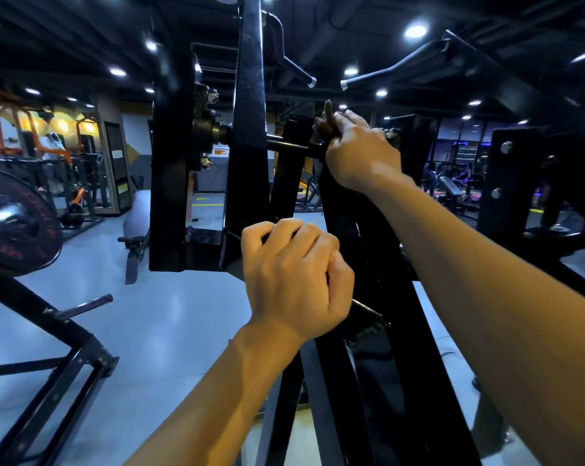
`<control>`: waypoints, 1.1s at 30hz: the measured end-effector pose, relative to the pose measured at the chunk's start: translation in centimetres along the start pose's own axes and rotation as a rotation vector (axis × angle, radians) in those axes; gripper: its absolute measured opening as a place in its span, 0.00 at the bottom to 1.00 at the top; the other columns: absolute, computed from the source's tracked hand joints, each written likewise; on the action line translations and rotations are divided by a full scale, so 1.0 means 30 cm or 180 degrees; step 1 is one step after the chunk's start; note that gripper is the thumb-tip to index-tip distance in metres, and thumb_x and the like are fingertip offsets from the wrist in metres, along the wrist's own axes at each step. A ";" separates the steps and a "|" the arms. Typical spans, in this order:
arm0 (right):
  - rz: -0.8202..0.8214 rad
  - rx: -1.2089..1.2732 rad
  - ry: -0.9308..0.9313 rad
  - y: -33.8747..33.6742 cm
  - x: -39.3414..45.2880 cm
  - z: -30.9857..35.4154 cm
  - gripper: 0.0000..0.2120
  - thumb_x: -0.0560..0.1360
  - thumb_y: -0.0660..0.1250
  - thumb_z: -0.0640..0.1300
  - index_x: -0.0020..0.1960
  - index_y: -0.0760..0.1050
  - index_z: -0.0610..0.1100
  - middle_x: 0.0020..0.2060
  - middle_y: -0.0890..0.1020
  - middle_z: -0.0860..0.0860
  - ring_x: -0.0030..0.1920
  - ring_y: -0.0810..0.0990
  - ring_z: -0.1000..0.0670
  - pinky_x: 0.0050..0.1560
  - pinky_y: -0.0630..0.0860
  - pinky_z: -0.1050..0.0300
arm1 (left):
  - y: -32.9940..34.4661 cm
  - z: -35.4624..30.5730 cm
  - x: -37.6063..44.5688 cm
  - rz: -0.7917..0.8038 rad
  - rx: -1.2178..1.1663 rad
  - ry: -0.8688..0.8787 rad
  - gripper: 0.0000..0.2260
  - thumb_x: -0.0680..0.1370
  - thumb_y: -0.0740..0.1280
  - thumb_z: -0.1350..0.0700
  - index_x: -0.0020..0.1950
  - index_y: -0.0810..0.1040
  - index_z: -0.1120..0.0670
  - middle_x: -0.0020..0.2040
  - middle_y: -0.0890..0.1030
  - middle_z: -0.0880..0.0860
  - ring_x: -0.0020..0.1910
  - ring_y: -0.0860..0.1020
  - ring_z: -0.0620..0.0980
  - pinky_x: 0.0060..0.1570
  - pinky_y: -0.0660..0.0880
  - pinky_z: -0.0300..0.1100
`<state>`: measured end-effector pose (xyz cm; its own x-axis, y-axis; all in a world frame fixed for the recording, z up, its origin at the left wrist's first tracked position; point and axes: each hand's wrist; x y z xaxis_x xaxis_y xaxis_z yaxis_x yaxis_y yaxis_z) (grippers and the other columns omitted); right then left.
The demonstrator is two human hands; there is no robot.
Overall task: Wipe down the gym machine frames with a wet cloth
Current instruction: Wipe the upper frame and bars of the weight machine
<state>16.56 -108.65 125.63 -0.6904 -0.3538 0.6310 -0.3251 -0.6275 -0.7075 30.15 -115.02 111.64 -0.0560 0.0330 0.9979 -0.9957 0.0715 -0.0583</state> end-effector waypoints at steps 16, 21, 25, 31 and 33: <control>-0.0025 0.0086 0.0037 0.004 -0.025 -0.025 0.29 0.82 0.53 0.49 0.83 0.59 0.55 0.82 0.58 0.59 0.77 0.64 0.43 0.71 0.67 0.41 | 0.008 0.007 -0.003 -0.0050 -0.0052 0.0032 0.14 0.77 0.60 0.54 0.36 0.82 0.52 0.36 0.81 0.46 0.41 0.79 0.49 0.52 0.63 0.46; -0.0264 0.0180 -0.0170 0.003 -0.317 -0.084 0.27 0.84 0.56 0.49 0.82 0.61 0.57 0.81 0.59 0.62 0.75 0.67 0.46 0.66 0.75 0.41 | -0.003 -0.003 0.007 0.0066 0.0007 -0.0048 0.14 0.77 0.59 0.55 0.36 0.82 0.52 0.36 0.82 0.46 0.42 0.80 0.50 0.52 0.65 0.48; -0.0300 0.0301 -0.0303 -0.004 -0.497 -0.126 0.26 0.83 0.55 0.50 0.82 0.62 0.57 0.81 0.59 0.63 0.71 0.71 0.47 0.59 0.79 0.43 | -0.015 -0.022 0.003 0.0241 0.0079 -0.0171 0.14 0.78 0.59 0.55 0.37 0.82 0.52 0.37 0.82 0.46 0.45 0.80 0.50 0.54 0.66 0.51; -0.0148 0.0481 -0.0010 -0.005 -0.251 -0.104 0.26 0.84 0.54 0.50 0.82 0.60 0.58 0.82 0.58 0.61 0.76 0.67 0.47 0.69 0.72 0.44 | -0.013 -0.011 0.003 0.0240 0.0082 -0.0156 0.15 0.77 0.59 0.55 0.37 0.82 0.52 0.37 0.82 0.46 0.44 0.80 0.50 0.53 0.65 0.51; -0.0092 0.0505 0.0054 0.002 -0.251 -0.113 0.27 0.84 0.54 0.50 0.83 0.58 0.58 0.82 0.57 0.61 0.75 0.68 0.46 0.69 0.73 0.42 | -0.020 -0.017 0.002 0.0276 0.0081 -0.0147 0.14 0.77 0.59 0.55 0.37 0.82 0.52 0.37 0.82 0.46 0.44 0.79 0.50 0.53 0.65 0.50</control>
<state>19.54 -103.67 119.76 -0.6934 -0.3232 0.6440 -0.2397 -0.7394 -0.6292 30.78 -114.54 111.73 -0.1448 -0.0081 0.9894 -0.9885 0.0449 -0.1443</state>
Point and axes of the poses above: each hand's wrist, its own x-axis towards the middle knuckle, its own y-axis out of the palm, z = x × y
